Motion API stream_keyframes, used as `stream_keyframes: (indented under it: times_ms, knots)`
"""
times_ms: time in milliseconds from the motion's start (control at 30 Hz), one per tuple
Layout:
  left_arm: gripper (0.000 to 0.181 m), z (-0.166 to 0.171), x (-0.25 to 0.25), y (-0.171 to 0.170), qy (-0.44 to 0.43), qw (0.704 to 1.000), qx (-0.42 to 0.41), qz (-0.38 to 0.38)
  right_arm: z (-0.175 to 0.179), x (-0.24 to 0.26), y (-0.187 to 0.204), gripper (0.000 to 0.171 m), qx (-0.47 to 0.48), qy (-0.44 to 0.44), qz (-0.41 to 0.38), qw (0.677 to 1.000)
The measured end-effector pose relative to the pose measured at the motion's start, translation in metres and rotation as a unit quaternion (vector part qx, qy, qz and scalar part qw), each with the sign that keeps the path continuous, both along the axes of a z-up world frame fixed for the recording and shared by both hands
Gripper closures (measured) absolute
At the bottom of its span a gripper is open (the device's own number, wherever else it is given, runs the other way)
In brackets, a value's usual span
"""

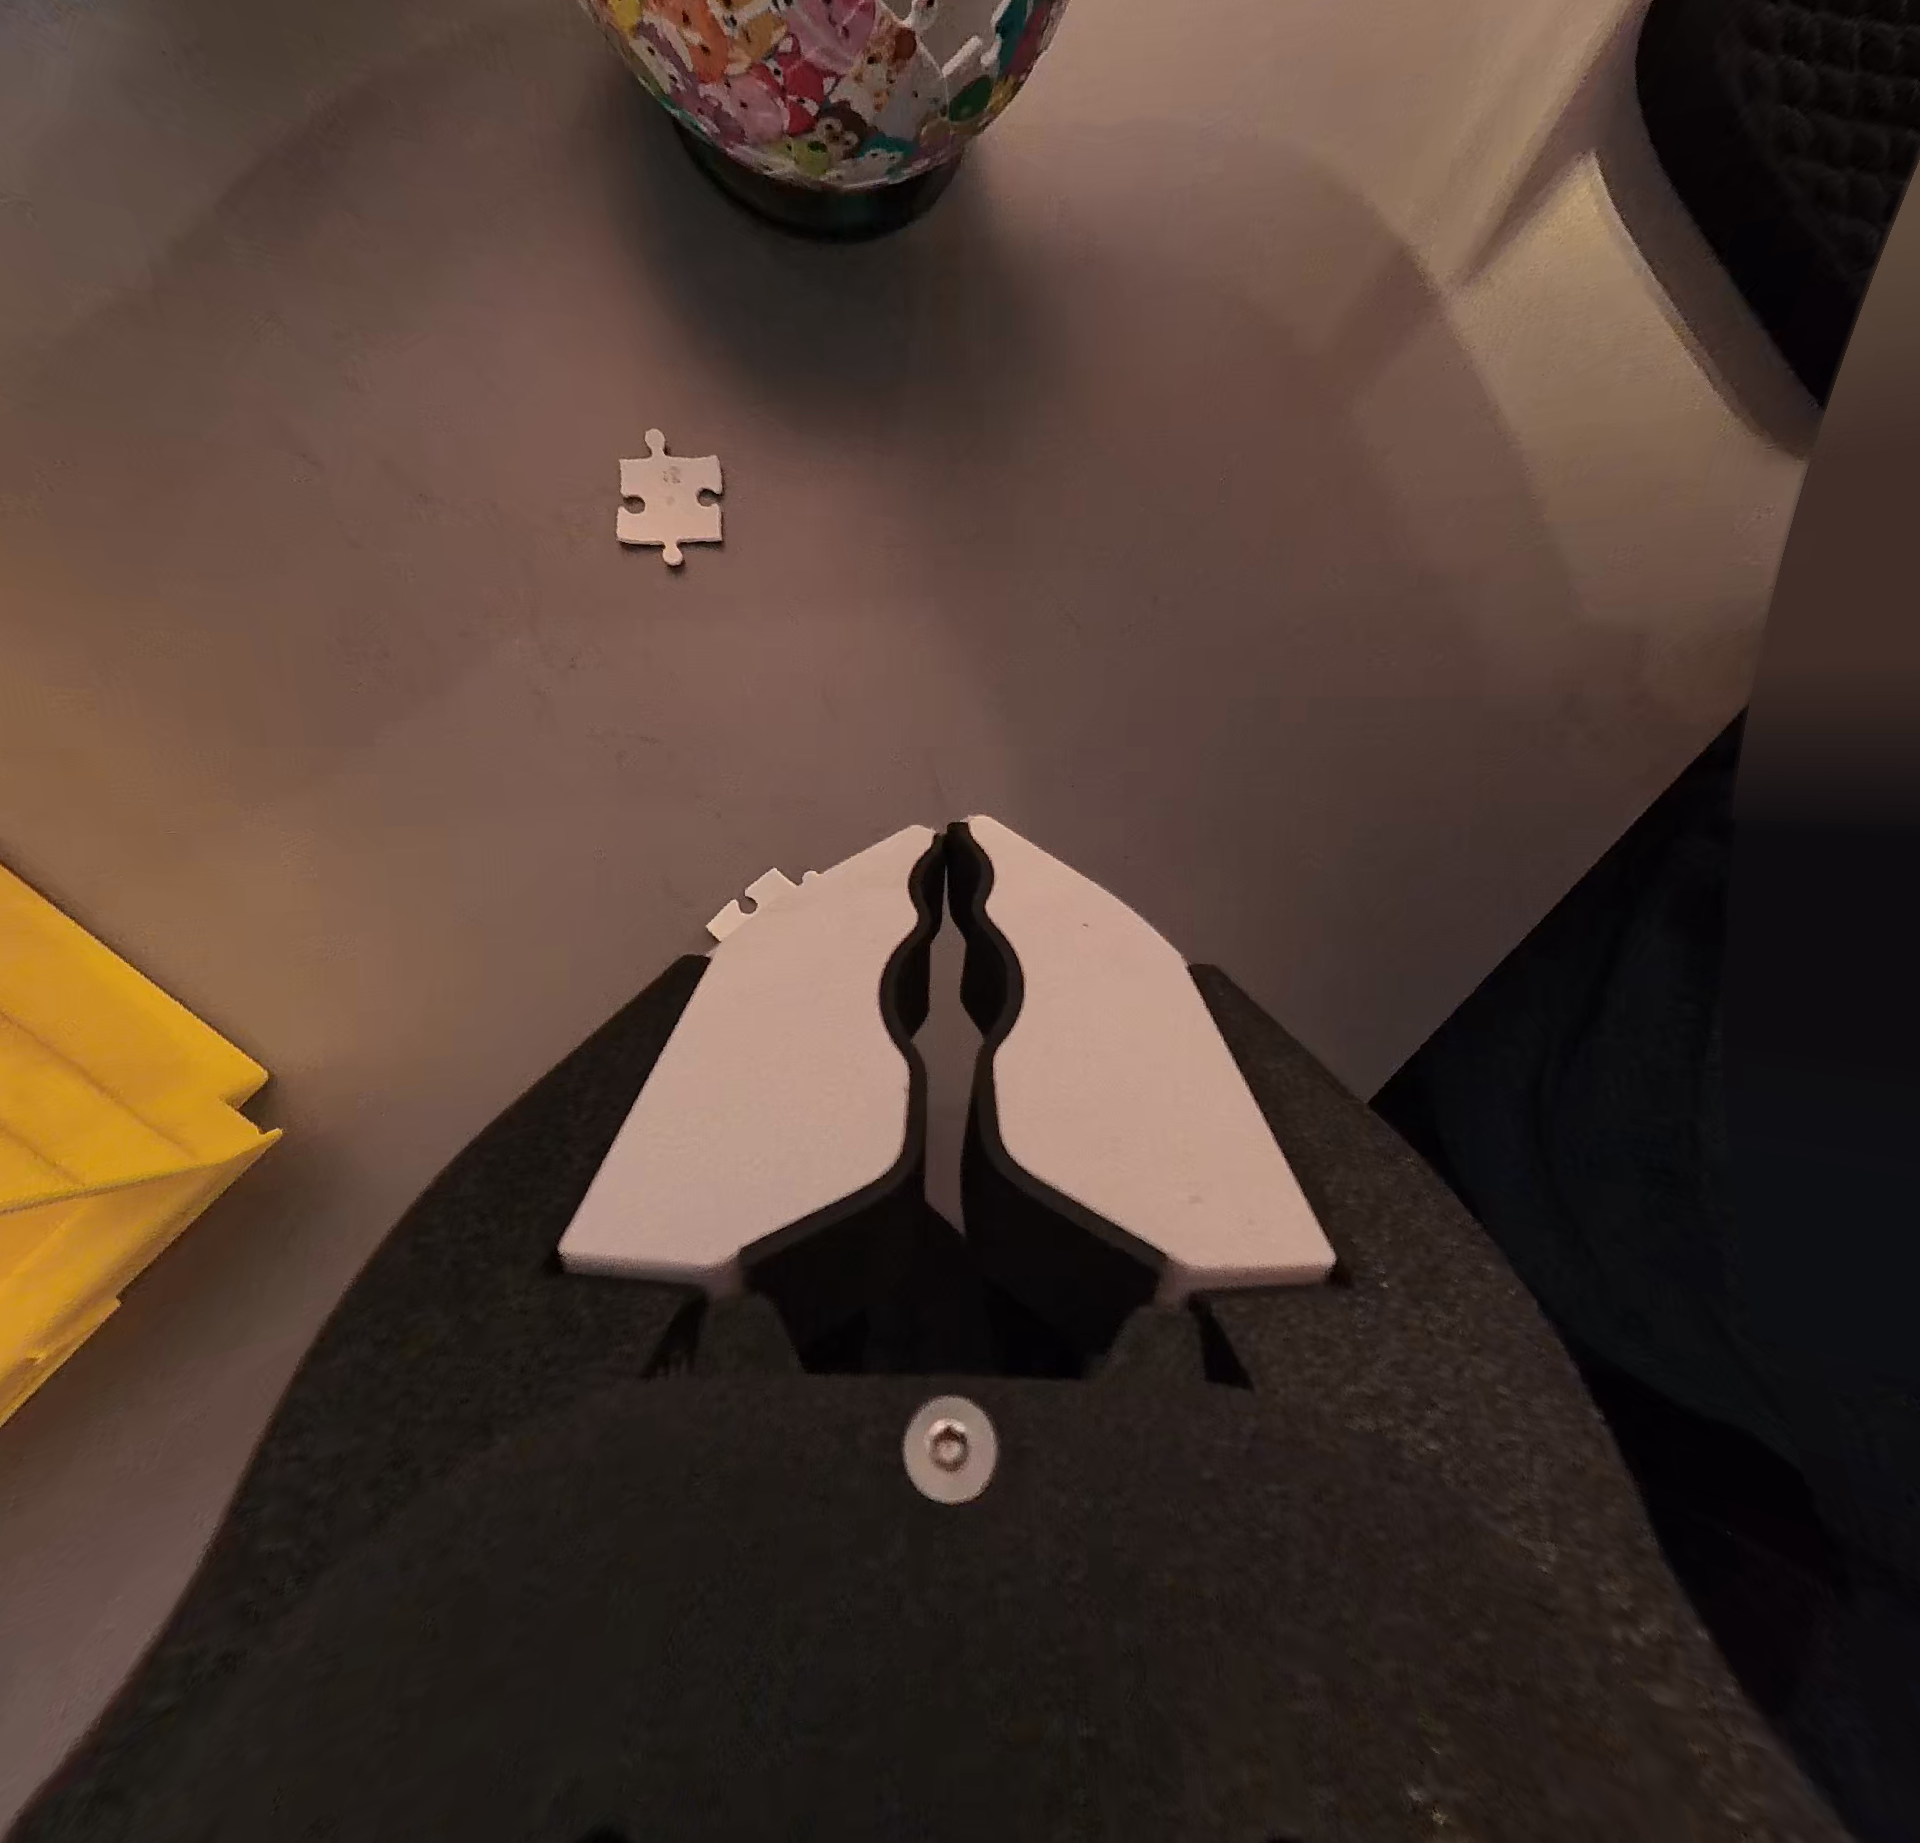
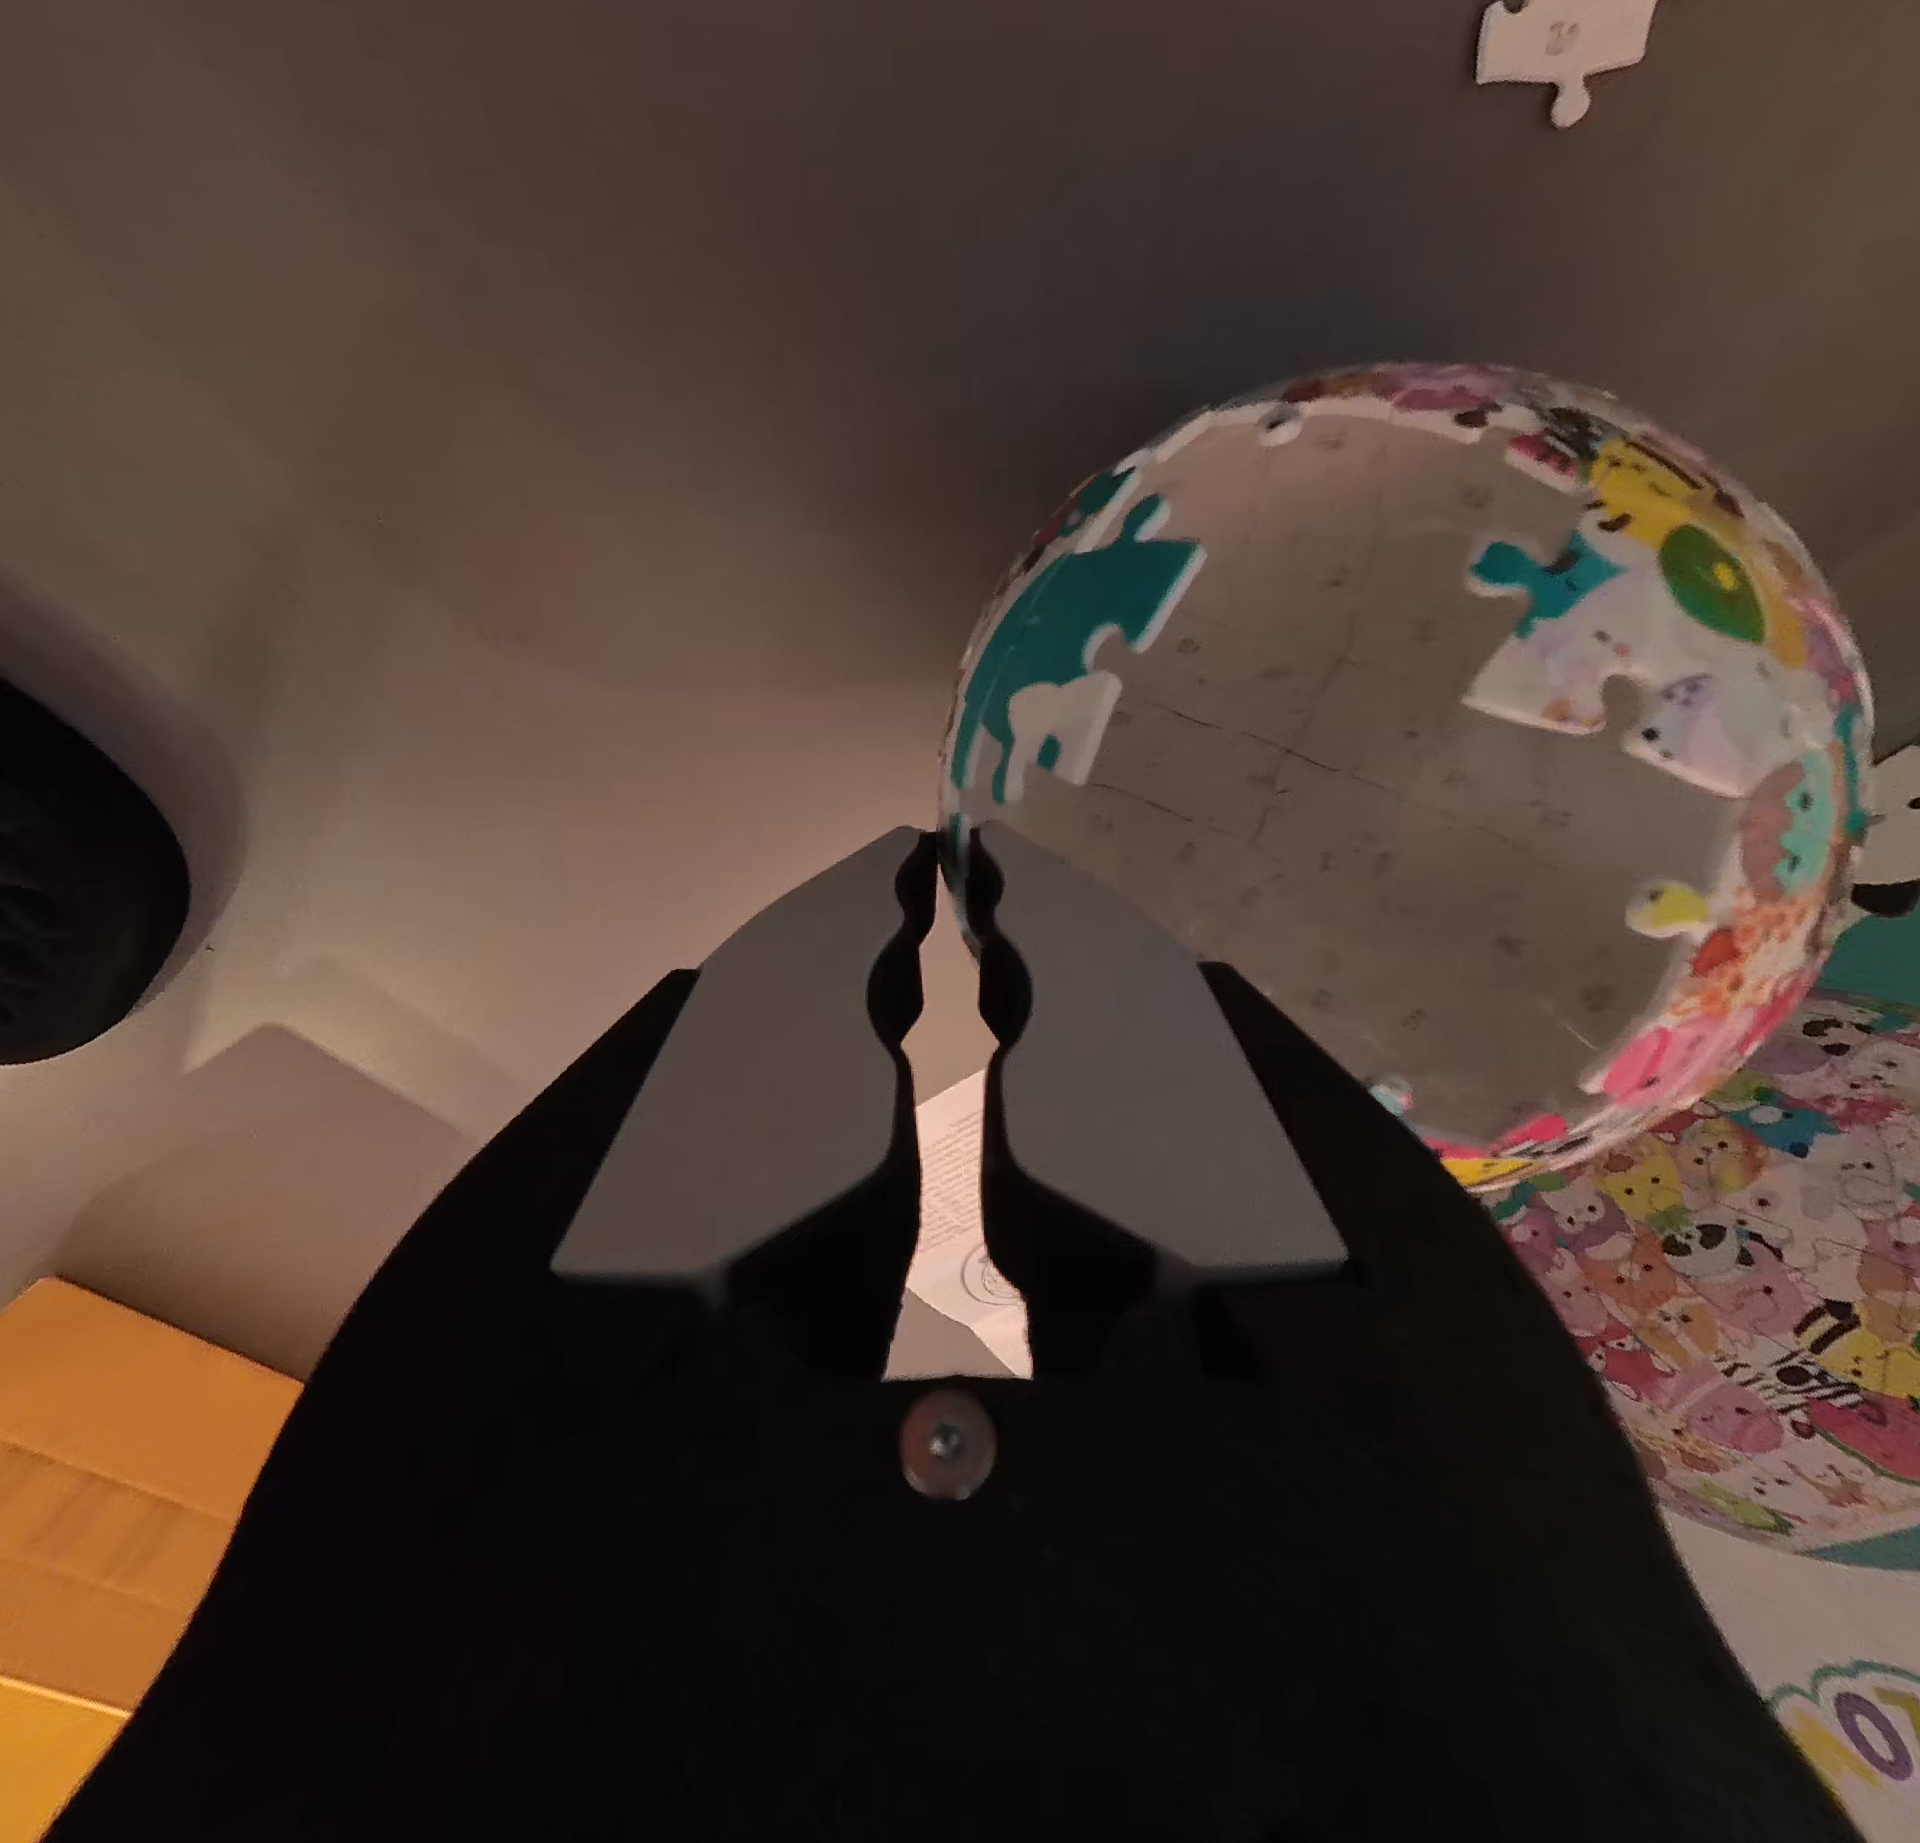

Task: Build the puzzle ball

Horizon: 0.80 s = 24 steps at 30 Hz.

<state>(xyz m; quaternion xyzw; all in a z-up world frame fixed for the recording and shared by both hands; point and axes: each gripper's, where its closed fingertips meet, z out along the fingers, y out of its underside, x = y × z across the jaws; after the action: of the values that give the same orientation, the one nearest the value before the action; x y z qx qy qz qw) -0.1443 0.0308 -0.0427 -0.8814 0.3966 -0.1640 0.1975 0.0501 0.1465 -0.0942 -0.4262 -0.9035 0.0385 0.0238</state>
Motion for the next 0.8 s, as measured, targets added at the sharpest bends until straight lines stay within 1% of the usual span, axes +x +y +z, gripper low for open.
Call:
stream_keyframes:
  times_ms: [233,433,533,600,800]
  knots:
    - [0.181,0.0,-0.001,-0.002,0.001,1.0,0.0,0.0,-0.002,0.0,-0.002,0.166,-0.01,-0.015,-0.006,1.0]
    - [0.181,-0.001,-0.001,-0.004,0.0,1.0,0.001,-0.001,0.001,0.0,-0.002,0.164,-0.003,-0.013,-0.008,1.0]
    - [0.181,-0.002,-0.001,-0.004,0.001,1.0,-0.001,-0.001,0.006,-0.004,-0.004,0.162,-0.012,0.002,-0.01,1.0]
    - [0.181,-0.003,-0.002,-0.004,0.002,1.0,-0.002,-0.001,0.008,-0.005,-0.003,0.165,-0.007,0.006,-0.008,1.0]
    - [0.181,-0.001,-0.001,-0.005,-0.001,1.0,0.002,0.0,0.008,-0.006,-0.004,0.165,-0.006,0.007,-0.007,1.0]
